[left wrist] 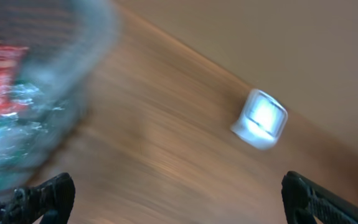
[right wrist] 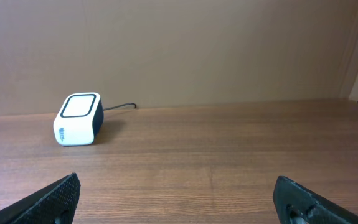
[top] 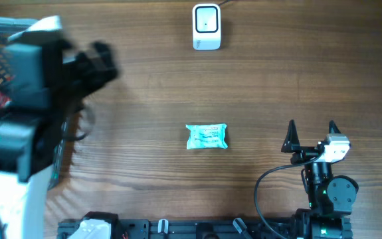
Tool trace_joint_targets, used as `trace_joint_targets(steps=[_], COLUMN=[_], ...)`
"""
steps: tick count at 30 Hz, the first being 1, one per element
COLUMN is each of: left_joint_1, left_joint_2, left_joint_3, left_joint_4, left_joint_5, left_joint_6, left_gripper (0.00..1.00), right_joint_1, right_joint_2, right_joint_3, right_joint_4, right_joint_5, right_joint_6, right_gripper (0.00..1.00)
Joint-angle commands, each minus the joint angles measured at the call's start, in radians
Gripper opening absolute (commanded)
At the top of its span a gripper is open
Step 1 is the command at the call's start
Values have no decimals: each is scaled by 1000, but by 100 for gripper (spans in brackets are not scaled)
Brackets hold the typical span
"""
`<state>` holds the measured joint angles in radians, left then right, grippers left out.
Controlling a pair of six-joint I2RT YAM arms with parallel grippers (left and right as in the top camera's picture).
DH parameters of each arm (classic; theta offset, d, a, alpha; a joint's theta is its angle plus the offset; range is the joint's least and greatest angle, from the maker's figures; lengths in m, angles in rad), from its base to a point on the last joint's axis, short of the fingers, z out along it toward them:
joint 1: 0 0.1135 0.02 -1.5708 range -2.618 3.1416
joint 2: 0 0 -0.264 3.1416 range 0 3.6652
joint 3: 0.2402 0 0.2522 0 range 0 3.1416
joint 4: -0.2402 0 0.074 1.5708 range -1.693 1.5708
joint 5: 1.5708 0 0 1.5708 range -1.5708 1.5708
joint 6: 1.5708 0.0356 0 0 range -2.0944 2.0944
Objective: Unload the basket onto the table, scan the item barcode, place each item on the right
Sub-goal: 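Reach the left gripper back into the basket and grasp the green glove pack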
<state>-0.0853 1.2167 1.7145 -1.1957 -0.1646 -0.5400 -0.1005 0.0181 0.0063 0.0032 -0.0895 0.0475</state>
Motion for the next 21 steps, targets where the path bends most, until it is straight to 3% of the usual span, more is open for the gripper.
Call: trace_joint_targets(steps=[1,3,8,12,21], left_joint_1=[270,444,755,860,972], left_joint_2=[-23,-11,76,142,207], left_joint_3=[1,-2,-37,-98,-340], left_joint_4=[-63,-98,-108,-120,-11], left_joint_5=[-76,-46,184,262,242], left_joint_6=[-122,-182,-187,-206,-210], left_gripper=[100,100,100,100,100], right_joint_1=[2,2,2,2,2], right_joint_2=[-8,-8,-8,-8,-8], right_joint_3=[-1,-1,-1,-1,-1], right_joint_4=[3,3,3,3,3], right_joint_5=[-12,-12,-12,-12,-12], right_joint_6=[7,7,7,7,7], right_gripper=[100,100,100,100,100])
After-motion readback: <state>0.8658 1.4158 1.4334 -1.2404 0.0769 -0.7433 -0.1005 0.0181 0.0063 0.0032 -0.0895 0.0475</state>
